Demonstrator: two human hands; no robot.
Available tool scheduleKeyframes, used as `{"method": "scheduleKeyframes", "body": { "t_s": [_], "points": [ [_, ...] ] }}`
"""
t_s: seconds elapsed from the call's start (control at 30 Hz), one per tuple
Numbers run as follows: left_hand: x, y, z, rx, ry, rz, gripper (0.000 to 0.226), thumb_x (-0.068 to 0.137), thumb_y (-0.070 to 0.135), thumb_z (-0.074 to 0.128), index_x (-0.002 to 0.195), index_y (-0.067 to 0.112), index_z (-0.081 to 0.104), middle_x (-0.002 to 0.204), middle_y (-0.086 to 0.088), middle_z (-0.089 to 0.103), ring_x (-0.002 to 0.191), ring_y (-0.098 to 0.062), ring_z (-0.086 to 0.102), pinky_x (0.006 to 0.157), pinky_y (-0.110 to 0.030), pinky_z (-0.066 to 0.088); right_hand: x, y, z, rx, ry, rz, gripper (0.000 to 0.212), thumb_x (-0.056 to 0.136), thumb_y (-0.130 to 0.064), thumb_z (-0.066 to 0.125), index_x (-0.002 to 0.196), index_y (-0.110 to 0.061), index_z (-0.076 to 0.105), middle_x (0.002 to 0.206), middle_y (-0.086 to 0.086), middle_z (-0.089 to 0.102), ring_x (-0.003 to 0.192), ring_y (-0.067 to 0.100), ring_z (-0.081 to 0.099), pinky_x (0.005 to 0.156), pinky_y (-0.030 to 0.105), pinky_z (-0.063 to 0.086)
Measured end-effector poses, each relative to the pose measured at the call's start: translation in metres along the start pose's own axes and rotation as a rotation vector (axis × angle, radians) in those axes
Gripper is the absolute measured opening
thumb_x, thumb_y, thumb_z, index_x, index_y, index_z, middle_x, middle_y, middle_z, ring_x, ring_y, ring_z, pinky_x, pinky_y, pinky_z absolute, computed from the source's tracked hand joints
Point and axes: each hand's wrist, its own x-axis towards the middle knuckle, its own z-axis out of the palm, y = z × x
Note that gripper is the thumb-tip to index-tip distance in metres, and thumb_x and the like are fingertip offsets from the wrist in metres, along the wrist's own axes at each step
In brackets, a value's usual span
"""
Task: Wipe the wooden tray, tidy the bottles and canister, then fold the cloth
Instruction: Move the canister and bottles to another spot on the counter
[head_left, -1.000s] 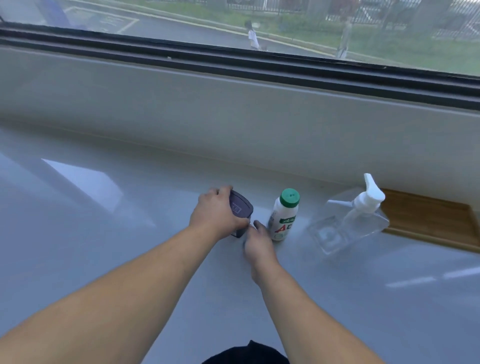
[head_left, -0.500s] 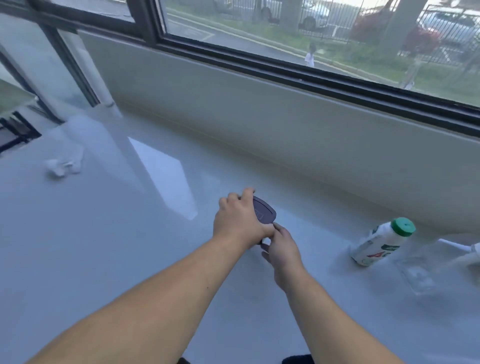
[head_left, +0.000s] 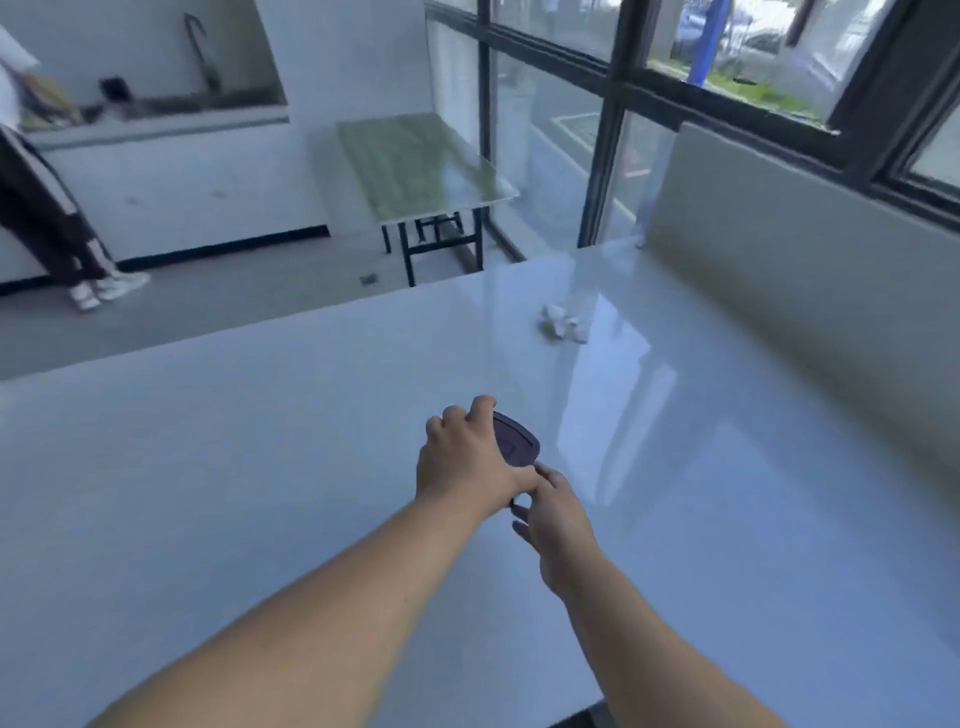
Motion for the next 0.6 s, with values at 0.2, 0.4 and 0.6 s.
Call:
{"method": "scheduleKeyframes", "body": {
  "t_s": [0.2,0.4,0.6],
  "points": [
    [0.008,-0.177,-0.084,0.006,0.139,-0.273,0.101,0.054,0.061,0.076,0.142,0.031,0.037,0.128,-0.004,0.051,0.119,-0.029,0.044,0.084,-0.037,0.047,0.013,0.021,0.191,-0.176,-0.240,0.031,0.030,0.096,-0.032,0.055,0.125,-0.038,0.063,0.119,-0.007,0.071,0.113,0.022,0.069,0.101,0.043,0.056],
    [-0.007,-0.307,-0.130,0.001,0.224,-0.487,0.098,0.055,0.059,0.076,0.141,0.031,0.037,0.129,-0.004,0.052,0.118,-0.028,0.044,0.078,-0.034,0.040,0.012,0.056,0.324,-0.333,-0.427,0.061,0.023,0.097,-0.032,0.053,0.114,-0.041,0.066,0.114,-0.005,0.073,0.109,0.024,0.068,0.099,0.045,0.055],
    [-0.019,-0.371,-0.131,-0.016,0.236,-0.601,0.096,0.057,0.059,0.075,0.142,0.032,0.038,0.129,-0.004,0.052,0.119,-0.029,0.045,0.078,-0.034,0.040,0.023,0.093,0.379,-0.415,-0.476,0.097,0.021,0.096,-0.031,0.052,0.107,-0.042,0.067,0.105,-0.006,0.074,0.105,0.026,0.070,0.101,0.048,0.054]
  ]
}}
